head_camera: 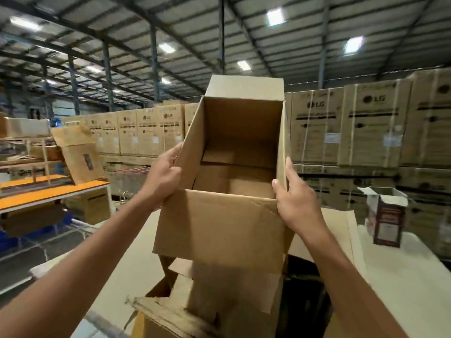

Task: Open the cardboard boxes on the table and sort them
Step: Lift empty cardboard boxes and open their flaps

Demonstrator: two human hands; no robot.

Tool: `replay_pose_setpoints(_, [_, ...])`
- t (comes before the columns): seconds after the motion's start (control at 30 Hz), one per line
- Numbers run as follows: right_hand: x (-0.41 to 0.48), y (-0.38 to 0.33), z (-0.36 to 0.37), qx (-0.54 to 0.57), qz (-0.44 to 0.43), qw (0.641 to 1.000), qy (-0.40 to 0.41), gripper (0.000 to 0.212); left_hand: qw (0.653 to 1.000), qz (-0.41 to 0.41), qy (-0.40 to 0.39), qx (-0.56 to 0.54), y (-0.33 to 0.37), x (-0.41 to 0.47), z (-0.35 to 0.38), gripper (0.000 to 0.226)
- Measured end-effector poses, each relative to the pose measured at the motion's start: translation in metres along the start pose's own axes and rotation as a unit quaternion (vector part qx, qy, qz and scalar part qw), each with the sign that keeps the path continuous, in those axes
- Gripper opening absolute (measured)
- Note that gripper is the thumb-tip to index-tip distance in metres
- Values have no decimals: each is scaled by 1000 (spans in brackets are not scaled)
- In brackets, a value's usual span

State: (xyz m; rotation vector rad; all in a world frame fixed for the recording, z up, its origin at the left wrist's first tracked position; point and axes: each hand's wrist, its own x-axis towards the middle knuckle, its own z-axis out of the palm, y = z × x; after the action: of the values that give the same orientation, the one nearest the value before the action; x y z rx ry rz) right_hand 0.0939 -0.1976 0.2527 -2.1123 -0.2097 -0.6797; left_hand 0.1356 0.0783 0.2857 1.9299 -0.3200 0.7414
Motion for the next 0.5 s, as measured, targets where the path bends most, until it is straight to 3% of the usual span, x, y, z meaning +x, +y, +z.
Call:
replay_pose_setpoints(0.13, [12, 2, 6, -156, -2, 988, 19, 37, 999, -14, -49, 2, -24, 43, 19, 81])
replay_pose_setpoints(0.33, [9, -9, 18, -272, 30, 960, 58, 43, 988, -70, -131, -35, -60, 73, 60, 58])
replay_pose_setpoints(0.43, [9, -11, 33, -312, 44, 948, 47, 40, 967, -114, -229, 18, -83, 76, 85, 41])
replay_pose_setpoints(0.5, [13, -1, 46, -316, 80, 945, 34, 35, 944, -108, -293, 111, -105, 78, 99, 28])
